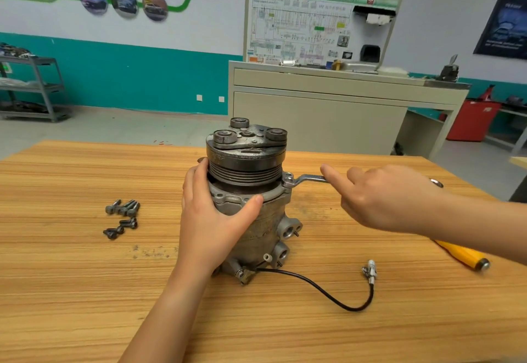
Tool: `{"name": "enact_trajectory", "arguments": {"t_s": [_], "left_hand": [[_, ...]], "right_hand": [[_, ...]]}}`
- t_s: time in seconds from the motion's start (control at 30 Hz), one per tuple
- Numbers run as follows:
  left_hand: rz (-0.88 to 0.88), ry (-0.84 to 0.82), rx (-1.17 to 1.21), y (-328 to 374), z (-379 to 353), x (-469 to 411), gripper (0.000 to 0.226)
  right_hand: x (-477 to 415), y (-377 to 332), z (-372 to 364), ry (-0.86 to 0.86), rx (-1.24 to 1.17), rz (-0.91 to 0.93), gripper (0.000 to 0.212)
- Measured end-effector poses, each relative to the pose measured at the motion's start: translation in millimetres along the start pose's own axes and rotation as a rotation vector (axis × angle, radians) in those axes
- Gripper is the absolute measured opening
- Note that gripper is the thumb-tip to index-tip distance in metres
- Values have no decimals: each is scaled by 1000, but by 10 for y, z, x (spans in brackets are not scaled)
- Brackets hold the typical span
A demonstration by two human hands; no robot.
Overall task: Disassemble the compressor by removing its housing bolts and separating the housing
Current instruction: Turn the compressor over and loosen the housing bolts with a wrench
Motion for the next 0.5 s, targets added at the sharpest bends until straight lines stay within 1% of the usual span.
{"name": "enact_trajectory", "arguments": {"t_s": [0.13,0.2,0.23,0.3,0.33,0.4,0.5], "left_hand": [[-9,22,0,-2,-5,0,98],[-13,38,3,-5,-9,5,96],[-14,46,5,-1,-13,3,96],[-14,54,8,-1,-22,6,94],[-15,57,11,-2,-20,10,93],[-18,59,16,6,-18,7,91],[-23,59,22,18,-18,6,90]], "right_hand": [[-278,254,-224,51,-7,88,50],[-426,301,-273,146,-68,119,51],[-496,309,-293,229,-133,128,48],[-626,261,-304,443,-239,135,34],[-698,221,-291,522,-265,125,26],[-837,124,-288,624,-306,88,14],[-959,12,-272,656,-369,38,24]]}}
Point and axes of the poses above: each hand's wrist, its own x-axis away from the middle knuckle, its own z-axis out of the back of the hand, y = z × x, the point moved 4 cm from there along -x, towards the middle knuckle, and after that the axes turned 5 degrees about -y, right-handed, at the moved point
